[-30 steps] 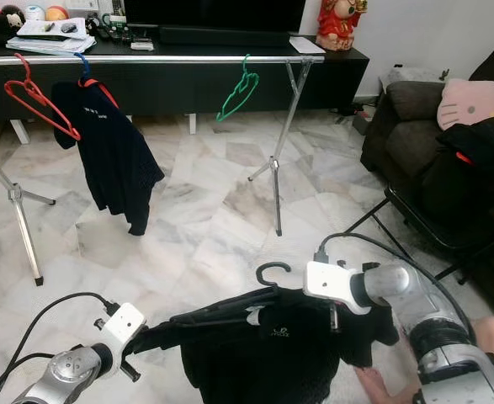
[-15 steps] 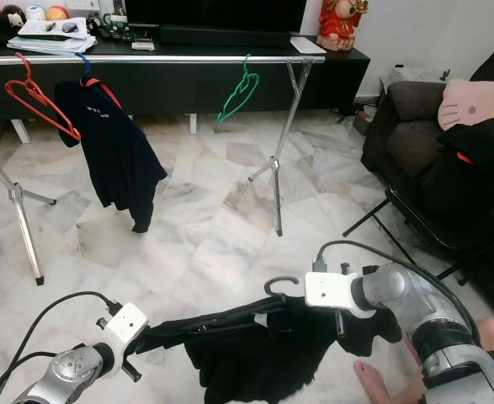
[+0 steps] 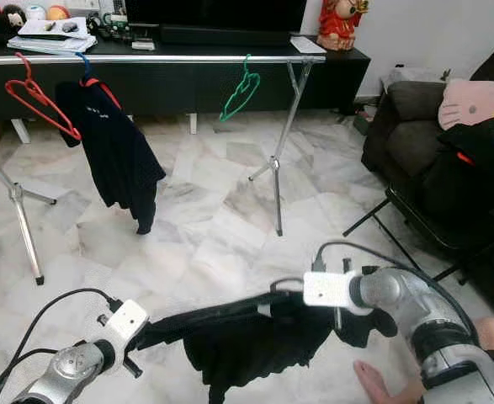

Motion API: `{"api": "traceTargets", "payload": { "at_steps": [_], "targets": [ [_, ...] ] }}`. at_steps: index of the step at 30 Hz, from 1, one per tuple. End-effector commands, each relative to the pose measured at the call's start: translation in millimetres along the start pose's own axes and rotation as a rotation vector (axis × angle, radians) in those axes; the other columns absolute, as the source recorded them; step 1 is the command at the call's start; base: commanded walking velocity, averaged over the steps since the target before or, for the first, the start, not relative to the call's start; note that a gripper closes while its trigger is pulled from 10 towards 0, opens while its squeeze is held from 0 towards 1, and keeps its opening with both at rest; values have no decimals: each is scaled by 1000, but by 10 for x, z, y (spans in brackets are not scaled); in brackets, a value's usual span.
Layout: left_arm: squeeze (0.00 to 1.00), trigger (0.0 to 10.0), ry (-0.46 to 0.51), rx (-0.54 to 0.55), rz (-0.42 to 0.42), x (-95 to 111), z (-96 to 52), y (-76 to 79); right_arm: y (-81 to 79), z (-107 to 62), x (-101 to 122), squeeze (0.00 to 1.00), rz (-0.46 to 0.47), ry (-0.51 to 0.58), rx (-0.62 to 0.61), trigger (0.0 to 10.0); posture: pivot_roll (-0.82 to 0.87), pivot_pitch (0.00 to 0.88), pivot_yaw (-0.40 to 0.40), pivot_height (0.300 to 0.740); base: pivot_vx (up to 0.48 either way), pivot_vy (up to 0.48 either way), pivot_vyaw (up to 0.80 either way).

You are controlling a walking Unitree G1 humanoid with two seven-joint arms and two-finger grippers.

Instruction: Hang hanger

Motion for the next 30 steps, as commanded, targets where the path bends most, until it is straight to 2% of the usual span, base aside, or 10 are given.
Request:
{"api": "traceTargets", "payload": {
  "at_steps": [1, 6, 9, 19, 23, 30],
  "targets": [
    [0, 0, -94, 19, -18, -245, -95, -25, 248, -163, -6, 0, 118, 58, -116, 0, -58, 102, -115, 740, 0, 0, 0],
    [0, 0, -89, 9, -15, -231, -87, -11, 259, -147, 94, 0, 187, 147, -125, 0, -56, 98, -113, 740, 0, 0, 0],
    [0, 0, -88, 7, -14, -229, -86, -10, 238, -138, 100, 0, 192, 157, -110, 0, -56, 97, -113, 740, 0, 0, 0],
    [0, 0, -80, -15, -3, -223, -87, 21, 247, -115, 151, 0, 290, 222, -123, 0, -55, 91, -108, 740, 0, 0, 0],
    [0, 0, -81, -19, 1, -224, -87, 23, 243, -123, 227, 0, 307, 281, -100, 0, -57, 88, -106, 740, 0, 0, 0],
    [0, 0, -83, -22, 4, -223, -85, 24, 83, -149, 203, 0, 285, 284, 68, 0, -58, 90, -107, 740, 0, 0, 0]
  ]
}}
Point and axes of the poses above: a point about 5 cm out from each wrist's last joint towards the gripper, its own z axis pointing out of the wrist towards the gripper, its own x axis along the axis of the wrist's last joint, y = z × x, the point moved 3 cm from there along z, pointing out of the wrist towards the gripper, and after that the axes turned 13 degrees about z, right-handed, at the moved point
